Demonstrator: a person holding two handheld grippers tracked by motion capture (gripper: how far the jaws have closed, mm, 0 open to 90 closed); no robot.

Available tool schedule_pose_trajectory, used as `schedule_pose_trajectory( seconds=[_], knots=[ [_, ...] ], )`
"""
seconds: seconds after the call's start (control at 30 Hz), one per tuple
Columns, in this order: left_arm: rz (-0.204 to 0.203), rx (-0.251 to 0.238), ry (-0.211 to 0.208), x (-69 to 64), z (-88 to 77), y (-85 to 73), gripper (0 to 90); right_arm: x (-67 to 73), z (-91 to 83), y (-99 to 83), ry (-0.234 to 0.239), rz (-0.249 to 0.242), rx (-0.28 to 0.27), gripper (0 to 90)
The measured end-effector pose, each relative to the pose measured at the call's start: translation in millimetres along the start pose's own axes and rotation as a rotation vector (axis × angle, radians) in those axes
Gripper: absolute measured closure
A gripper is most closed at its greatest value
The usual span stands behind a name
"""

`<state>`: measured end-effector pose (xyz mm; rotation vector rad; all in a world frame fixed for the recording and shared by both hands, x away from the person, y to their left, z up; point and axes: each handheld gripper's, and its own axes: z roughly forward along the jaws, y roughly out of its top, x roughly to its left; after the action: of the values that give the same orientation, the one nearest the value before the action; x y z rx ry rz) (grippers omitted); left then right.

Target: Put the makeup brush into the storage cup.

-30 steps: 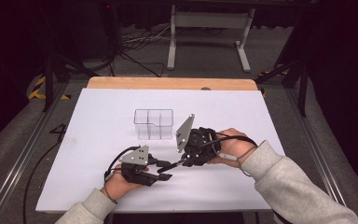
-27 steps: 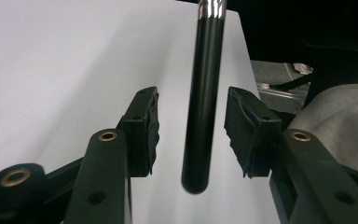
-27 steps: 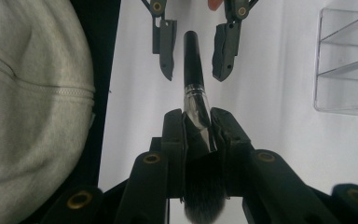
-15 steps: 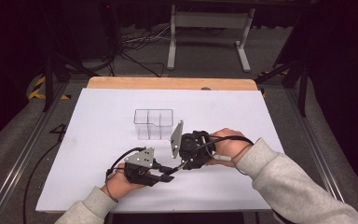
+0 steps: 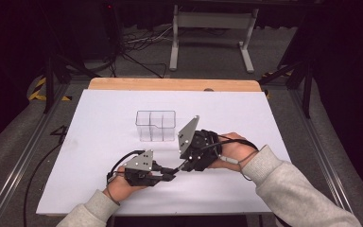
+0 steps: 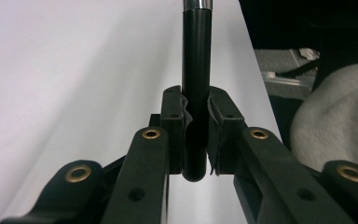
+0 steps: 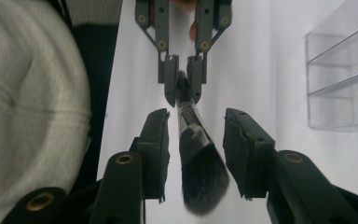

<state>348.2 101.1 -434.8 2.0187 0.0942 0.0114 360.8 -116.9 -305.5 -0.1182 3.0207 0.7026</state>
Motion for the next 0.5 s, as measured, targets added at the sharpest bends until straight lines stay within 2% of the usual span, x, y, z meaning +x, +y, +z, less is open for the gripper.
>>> schedule_pose_trajectory(
  seconds=[0.17, 0.27, 0.37, 0.5],
  knots=[
    [-0.016, -0.072, 0.029, 2.2, -3.2, -3.8, 78.6, 0.0, -1.2, -20.8, -0.042, 0.077, -0.209, 57.9],
    [-0.011, -0.092, 0.038, 1.8, -3.4, -4.0, 78.6, -1.1, 1.8, -31.8, -0.038, 0.123, -0.324, 57.8],
    [-0.006, -0.108, 0.046, 0.9, -2.9, -4.1, 78.6, 0.3, 8.2, -38.2, -0.026, 0.14, -0.407, 57.4],
    [-0.009, -0.129, 0.056, 1.1, -4.2, -5.4, 78.5, 2.1, 15.8, -43.8, -0.022, 0.162, -0.489, 60.2]
  ],
)
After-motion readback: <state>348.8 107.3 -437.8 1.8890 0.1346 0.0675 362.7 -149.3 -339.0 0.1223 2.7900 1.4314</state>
